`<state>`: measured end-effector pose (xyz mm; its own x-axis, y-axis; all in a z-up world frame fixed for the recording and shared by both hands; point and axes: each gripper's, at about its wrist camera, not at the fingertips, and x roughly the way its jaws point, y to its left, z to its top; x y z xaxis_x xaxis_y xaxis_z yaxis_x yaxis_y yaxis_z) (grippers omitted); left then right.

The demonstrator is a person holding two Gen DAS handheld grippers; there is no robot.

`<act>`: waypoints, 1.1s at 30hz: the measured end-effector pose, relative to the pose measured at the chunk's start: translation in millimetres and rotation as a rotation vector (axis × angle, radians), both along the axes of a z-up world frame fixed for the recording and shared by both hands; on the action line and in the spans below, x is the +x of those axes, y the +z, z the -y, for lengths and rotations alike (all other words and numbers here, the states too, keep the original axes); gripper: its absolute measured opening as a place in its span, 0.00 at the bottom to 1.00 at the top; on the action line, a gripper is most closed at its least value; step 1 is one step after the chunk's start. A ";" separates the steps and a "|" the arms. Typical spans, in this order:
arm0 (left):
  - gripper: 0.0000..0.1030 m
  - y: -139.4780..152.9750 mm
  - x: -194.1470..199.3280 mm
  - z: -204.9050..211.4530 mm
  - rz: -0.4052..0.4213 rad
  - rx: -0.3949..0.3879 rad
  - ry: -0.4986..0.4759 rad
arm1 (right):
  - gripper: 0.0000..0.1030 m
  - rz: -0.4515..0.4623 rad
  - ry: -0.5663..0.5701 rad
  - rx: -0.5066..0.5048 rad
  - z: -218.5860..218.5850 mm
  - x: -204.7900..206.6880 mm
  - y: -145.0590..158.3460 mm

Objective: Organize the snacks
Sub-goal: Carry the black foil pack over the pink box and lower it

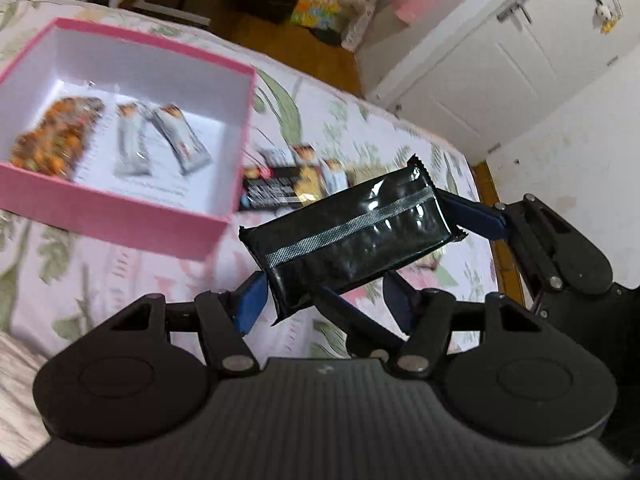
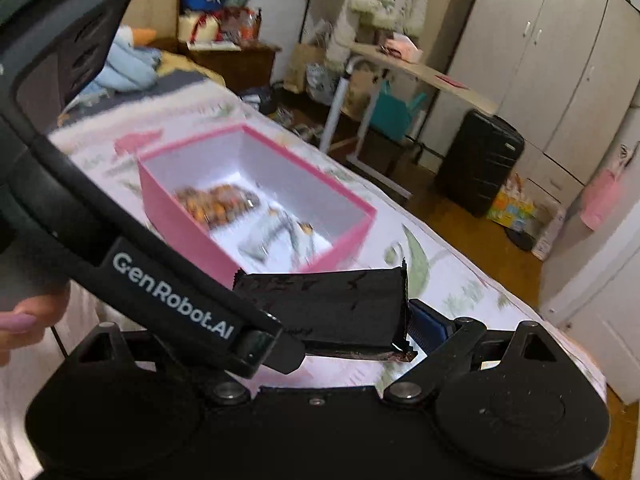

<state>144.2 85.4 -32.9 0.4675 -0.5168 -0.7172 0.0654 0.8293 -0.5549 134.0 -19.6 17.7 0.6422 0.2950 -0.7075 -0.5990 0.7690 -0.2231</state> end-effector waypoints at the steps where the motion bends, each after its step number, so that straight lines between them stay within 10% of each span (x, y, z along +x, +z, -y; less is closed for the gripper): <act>1: 0.60 1.6 2.5 -7.3 0.003 0.005 0.009 | 0.91 0.000 0.012 0.010 -5.3 4.5 0.8; 13: 0.61 -15.1 54.8 -75.0 -0.009 0.082 0.114 | 0.88 -0.049 0.104 0.094 -64.6 66.2 -20.1; 21: 0.61 -42.9 90.9 -108.2 -0.030 0.170 0.210 | 0.88 -0.247 0.005 0.359 -73.0 115.2 -64.4; 33: 0.63 -60.3 91.5 -99.1 -0.024 0.261 0.243 | 0.88 -0.291 -0.077 0.333 -65.8 119.2 -98.5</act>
<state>235.6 184.5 -93.2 0.5354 -0.1905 -0.8228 -0.1613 0.9332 -0.3210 253.1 46.2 -80.8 0.4594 0.4964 -0.7366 -0.5381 0.8153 0.2138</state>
